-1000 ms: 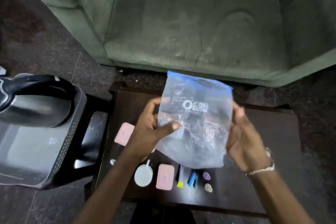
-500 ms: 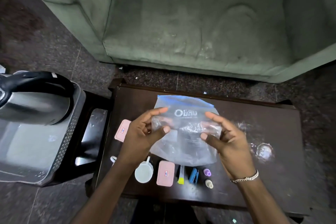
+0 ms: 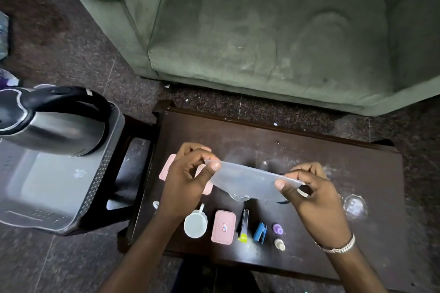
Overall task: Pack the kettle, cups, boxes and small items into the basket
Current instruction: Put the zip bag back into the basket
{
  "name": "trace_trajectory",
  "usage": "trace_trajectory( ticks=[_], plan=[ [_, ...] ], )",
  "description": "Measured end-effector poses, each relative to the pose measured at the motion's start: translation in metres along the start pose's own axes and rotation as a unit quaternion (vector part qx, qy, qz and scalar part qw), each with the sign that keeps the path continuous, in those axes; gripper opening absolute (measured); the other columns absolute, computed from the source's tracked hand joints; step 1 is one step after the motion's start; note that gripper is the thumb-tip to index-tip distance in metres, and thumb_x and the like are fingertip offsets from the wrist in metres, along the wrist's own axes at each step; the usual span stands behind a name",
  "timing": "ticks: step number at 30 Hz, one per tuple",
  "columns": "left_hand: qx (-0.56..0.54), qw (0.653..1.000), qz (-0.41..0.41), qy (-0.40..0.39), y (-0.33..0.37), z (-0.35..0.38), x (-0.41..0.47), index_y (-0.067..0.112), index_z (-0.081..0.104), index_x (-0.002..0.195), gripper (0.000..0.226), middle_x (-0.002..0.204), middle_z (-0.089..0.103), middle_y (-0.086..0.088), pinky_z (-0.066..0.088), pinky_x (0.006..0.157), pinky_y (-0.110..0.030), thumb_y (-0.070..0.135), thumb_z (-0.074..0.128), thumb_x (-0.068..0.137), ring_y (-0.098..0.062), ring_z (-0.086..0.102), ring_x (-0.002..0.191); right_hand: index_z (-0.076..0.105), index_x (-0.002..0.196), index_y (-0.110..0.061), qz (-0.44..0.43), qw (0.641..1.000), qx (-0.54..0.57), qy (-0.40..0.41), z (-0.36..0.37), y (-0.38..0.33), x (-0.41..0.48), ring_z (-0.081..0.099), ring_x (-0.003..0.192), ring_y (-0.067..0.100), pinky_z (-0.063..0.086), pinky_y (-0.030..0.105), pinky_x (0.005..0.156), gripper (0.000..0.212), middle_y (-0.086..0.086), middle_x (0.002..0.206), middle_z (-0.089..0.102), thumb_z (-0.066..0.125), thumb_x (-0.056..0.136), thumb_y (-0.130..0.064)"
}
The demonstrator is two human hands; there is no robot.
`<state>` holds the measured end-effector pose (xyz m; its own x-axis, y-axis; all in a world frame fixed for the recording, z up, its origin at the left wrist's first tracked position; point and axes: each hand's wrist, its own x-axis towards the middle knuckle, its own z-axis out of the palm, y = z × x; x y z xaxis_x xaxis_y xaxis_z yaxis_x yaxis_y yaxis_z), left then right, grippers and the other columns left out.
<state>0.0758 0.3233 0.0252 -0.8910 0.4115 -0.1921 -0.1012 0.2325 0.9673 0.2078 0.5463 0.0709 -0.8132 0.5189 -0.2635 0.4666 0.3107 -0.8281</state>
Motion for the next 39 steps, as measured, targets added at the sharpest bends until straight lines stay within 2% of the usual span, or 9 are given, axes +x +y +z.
trace_trajectory(
  ticks=[2,9,14,18,22,26,33,35,39],
  plan=[
    [-0.022,1.0,-0.001,0.007,-0.001,-0.007,-0.003,0.014,0.067,0.094,0.011,0.114,0.071,-0.001,0.052,0.094,-0.03,0.022,0.062,0.099,-0.015,0.068,0.109,0.074,0.079,-0.019,0.015,0.995,0.09,-0.027,0.004,-0.008,-0.001,0.066,0.086,0.01,0.049,0.029,0.076,0.007,0.0,0.095,0.07,0.076,0.085,-0.022],
    [0.15,0.976,0.015,0.155,-0.002,-0.023,-0.021,0.033,0.046,0.098,0.013,0.08,0.058,0.012,0.042,0.062,-0.015,0.04,0.042,0.108,-0.005,0.059,0.074,0.039,0.074,-0.029,-0.032,0.993,0.099,0.057,0.076,-0.036,-0.009,0.038,0.056,-0.005,0.034,0.011,0.055,0.036,-0.02,0.061,0.046,0.054,0.104,-0.014],
    [0.169,0.961,-0.003,0.217,-0.022,-0.066,-0.027,0.027,0.051,0.104,0.012,0.083,0.061,0.019,0.039,0.064,-0.002,0.035,0.042,0.106,0.007,0.061,0.084,0.047,0.088,-0.022,-0.062,0.993,0.047,0.084,0.13,-0.042,-0.004,0.044,0.059,0.003,0.04,0.029,0.058,0.02,-0.015,0.067,0.049,0.048,0.107,-0.028],
    [0.186,0.95,-0.011,0.251,-0.029,-0.106,-0.036,0.034,0.05,0.102,0.011,0.094,0.065,0.02,0.039,0.063,-0.001,0.041,0.043,0.107,0.011,0.061,0.083,0.048,0.096,-0.023,-0.08,0.993,0.021,0.083,0.173,-0.054,-0.006,0.055,0.069,0.001,0.041,0.016,0.062,0.01,-0.017,0.08,0.059,0.049,0.105,-0.029],
    [0.148,0.943,-0.019,0.298,-0.032,-0.156,-0.044,0.05,0.04,0.103,0.015,0.093,0.064,0.021,0.047,0.061,-0.012,0.049,0.055,0.102,-0.001,0.066,0.076,0.047,0.104,-0.029,-0.08,0.993,0.052,0.063,0.213,-0.079,-0.012,0.062,0.074,0.005,0.044,0.014,0.064,0.008,-0.013,0.086,0.064,0.055,0.103,-0.028],
    [0.109,0.955,-0.032,0.275,-0.046,-0.226,-0.057,0.032,0.05,0.102,0.026,0.082,0.063,0.004,0.039,0.044,-0.027,0.05,0.067,0.095,-0.023,0.058,0.054,0.051,0.114,-0.038,-0.067,0.993,0.093,0.003,0.255,-0.104,-0.025,0.068,0.09,0.008,0.052,0.02,0.077,0.023,-0.018,0.103,0.068,0.065,0.098,-0.029],
    [0.23,0.944,-0.066,0.228,-0.074,-0.347,-0.06,0.015,0.071,0.085,0.027,0.095,0.07,-0.006,0.054,0.081,-0.036,-0.011,0.07,0.088,-0.024,0.067,0.087,0.074,0.091,-0.01,-0.152,0.979,0.017,-0.136,0.344,-0.131,-0.037,0.065,0.082,0.009,0.05,0.018,0.075,0.017,0.0,0.091,0.064,0.067,0.091,0.005],
    [0.281,0.933,-0.069,0.215,-0.078,-0.366,-0.05,0.012,0.075,0.089,0.027,0.098,0.072,-0.003,0.051,0.081,-0.019,-0.015,0.072,0.086,-0.015,0.067,0.088,0.075,0.097,-0.006,-0.153,0.971,-0.04,-0.181,0.365,-0.134,-0.038,0.067,0.085,0.015,0.052,0.024,0.078,0.015,0.004,0.098,0.064,0.065,0.09,0.002],
    [0.329,0.925,-0.083,0.17,-0.1,-0.391,-0.024,0.006,0.08,0.105,0.021,0.109,0.072,0.0,0.05,0.082,-0.023,-0.005,0.078,0.087,-0.019,0.069,0.089,0.067,0.116,-0.011,-0.191,0.92,-0.228,-0.254,0.401,-0.139,-0.031,0.06,0.107,0.028,0.048,0.04,0.093,0.027,0.005,0.117,0.061,0.06,0.091,-0.014]
  ],
)
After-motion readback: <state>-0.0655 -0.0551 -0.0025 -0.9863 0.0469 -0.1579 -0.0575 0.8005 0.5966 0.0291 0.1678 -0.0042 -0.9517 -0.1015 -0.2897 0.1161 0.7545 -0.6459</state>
